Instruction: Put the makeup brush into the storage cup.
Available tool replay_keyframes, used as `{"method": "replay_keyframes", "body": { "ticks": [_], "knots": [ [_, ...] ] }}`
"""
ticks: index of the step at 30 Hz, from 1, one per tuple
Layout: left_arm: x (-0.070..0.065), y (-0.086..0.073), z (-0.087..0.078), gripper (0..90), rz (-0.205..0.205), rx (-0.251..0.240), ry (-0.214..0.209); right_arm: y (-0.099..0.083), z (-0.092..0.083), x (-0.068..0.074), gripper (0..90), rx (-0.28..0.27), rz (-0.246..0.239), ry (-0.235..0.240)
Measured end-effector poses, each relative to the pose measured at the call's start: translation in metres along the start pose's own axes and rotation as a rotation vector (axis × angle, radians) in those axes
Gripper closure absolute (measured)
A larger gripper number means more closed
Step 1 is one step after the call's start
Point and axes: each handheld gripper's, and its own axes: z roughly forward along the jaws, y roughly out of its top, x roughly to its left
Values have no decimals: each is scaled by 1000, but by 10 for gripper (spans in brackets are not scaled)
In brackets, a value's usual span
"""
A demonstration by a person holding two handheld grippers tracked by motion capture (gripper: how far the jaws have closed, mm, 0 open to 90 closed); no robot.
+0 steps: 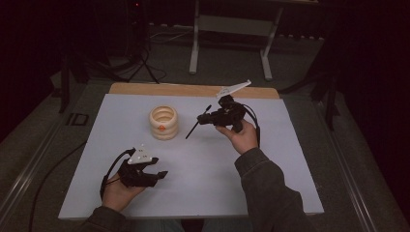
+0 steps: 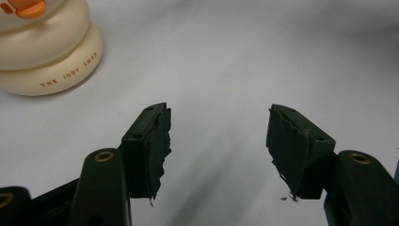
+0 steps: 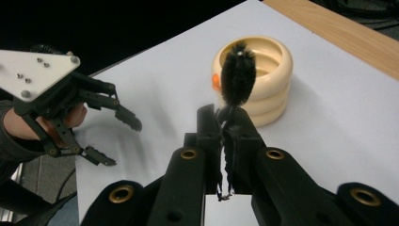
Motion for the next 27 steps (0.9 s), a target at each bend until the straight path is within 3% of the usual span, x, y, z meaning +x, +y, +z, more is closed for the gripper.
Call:
{"method": "replay_keyframes", "body": {
  "ticks": [27],
  "knots": [
    [4, -1, -2, 364, -4, -5, 7, 60, 29, -3, 854, -2, -33, -11]
  ]
}}
